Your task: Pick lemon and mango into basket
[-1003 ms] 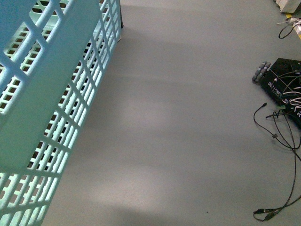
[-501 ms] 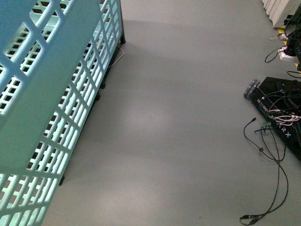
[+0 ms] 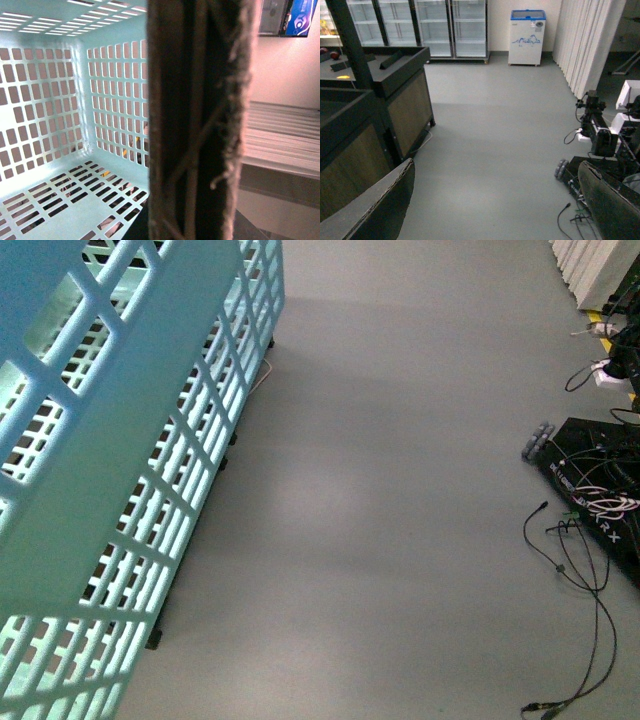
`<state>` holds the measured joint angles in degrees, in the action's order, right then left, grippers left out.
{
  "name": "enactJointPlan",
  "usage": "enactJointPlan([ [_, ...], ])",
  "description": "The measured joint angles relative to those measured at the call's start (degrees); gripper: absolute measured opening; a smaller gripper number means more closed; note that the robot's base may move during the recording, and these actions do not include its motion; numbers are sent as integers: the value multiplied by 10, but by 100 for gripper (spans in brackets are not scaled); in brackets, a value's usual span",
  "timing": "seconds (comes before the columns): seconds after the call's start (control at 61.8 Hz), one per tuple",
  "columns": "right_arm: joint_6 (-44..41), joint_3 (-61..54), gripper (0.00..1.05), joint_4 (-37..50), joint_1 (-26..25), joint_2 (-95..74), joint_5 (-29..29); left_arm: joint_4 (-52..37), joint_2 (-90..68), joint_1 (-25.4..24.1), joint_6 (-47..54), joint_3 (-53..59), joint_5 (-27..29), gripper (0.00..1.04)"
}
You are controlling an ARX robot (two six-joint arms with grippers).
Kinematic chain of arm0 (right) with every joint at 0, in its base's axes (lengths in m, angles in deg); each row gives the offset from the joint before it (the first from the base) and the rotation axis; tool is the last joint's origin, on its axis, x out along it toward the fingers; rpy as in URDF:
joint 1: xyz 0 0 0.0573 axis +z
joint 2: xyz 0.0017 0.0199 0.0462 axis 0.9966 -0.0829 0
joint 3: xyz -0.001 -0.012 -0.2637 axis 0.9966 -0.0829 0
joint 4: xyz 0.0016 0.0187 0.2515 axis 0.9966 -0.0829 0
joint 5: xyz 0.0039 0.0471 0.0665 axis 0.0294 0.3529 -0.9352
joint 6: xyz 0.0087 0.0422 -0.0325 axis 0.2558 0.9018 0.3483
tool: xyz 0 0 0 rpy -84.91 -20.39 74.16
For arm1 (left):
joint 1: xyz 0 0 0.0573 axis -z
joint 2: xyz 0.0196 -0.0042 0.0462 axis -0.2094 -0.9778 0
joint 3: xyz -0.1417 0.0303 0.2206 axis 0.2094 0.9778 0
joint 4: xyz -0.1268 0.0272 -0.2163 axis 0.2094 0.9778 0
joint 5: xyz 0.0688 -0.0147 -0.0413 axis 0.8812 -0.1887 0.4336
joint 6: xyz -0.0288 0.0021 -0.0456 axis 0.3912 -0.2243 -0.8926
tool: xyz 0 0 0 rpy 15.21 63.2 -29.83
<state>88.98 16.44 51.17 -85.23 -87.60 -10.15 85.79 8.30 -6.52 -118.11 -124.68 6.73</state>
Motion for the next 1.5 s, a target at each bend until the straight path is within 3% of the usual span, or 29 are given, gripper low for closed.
enactJointPlan([
  [1.504,0,0,96,0,0,0,-1,1,-1,-1,2,-2,-2,5],
])
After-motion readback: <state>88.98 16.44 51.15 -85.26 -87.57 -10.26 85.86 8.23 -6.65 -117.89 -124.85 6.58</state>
